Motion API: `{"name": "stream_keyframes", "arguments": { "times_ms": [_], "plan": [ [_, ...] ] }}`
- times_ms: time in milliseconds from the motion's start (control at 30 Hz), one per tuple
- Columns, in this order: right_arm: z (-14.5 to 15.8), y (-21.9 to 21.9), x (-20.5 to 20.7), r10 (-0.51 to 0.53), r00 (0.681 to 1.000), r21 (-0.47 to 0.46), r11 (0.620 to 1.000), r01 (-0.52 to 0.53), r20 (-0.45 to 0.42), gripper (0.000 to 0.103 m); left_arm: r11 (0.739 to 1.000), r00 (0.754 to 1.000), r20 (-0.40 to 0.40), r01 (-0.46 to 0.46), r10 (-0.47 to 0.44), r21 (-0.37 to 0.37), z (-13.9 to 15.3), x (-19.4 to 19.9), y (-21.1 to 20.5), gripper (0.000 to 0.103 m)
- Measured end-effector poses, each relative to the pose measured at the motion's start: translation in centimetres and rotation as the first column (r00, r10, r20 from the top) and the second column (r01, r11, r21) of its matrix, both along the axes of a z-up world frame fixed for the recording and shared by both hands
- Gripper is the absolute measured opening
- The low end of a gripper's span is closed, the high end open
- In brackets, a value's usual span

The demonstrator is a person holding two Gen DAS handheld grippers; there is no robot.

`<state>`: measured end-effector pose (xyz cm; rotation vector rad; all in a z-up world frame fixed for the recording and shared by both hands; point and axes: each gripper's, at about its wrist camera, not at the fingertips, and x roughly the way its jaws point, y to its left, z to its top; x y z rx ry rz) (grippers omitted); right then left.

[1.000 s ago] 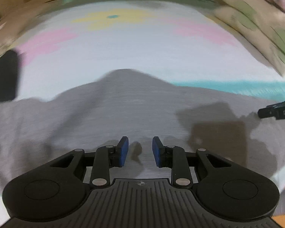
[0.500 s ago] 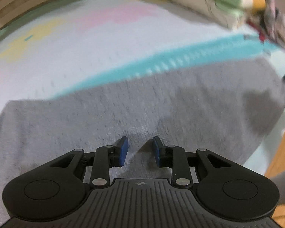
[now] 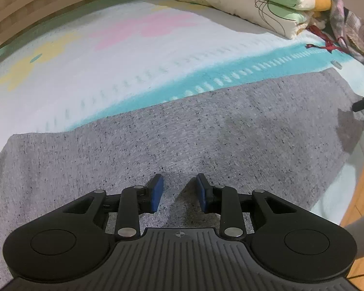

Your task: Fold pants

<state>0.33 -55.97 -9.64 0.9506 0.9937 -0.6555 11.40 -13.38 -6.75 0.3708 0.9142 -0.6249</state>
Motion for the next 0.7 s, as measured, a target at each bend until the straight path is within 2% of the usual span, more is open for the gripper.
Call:
{"name": "stream_keyframes", "arguments": {
  "times_ms": [133,333,367,400,467,600,700],
  "plan": [
    [-0.9,-0.1,0.1,-0.023,0.999,0.009,1.000,0.022,0.027,0.056,1.000,1.000,-0.005,-0.006,0.006,-0.006,0.2,-0.1,0.2,0.029],
    [-2.3,-1.8,-0.9,-0.145,0.984,0.100,0.986,0.135,0.106,0.055,0.999,0.999,-0.031,-0.030,0.029,-0.016,0.6,0.2,0.5,0.029],
    [-2.4,-1.8,-1.1,-0.165,0.980,0.110,0.982,0.153,0.110,0.052,0.999,0.999,-0.038,-0.036,0.035,-0.018,0.8,0.3,0.4,0.029],
    [-2.3,-1.7,-1.1,-0.166,0.980,0.107,0.982,0.155,0.105,0.039,0.999,0.998,-0.048,-0.041,0.040,-0.023,1.0,0.4,0.4,0.029],
    [-1.5,-1.3,-0.8,-0.115,0.988,0.067,0.992,0.108,0.106,0.024,0.997,0.996,-0.077,-0.050,0.046,-0.050,1.5,0.6,0.3,0.029],
    [1.6,0.1,-0.4,-0.038,0.983,-0.014,0.999,0.042,0.181,0.022,0.994,0.993,-0.090,-0.077,0.070,-0.077,2.3,1.1,-1.0,0.029],
    [3.8,1.3,-0.1,0.018,0.973,-0.066,0.998,-0.002,0.230,0.022,0.995,0.996,-0.081,-0.056,0.049,-0.086,2.1,0.7,-2.8,0.029]
  ]
}}
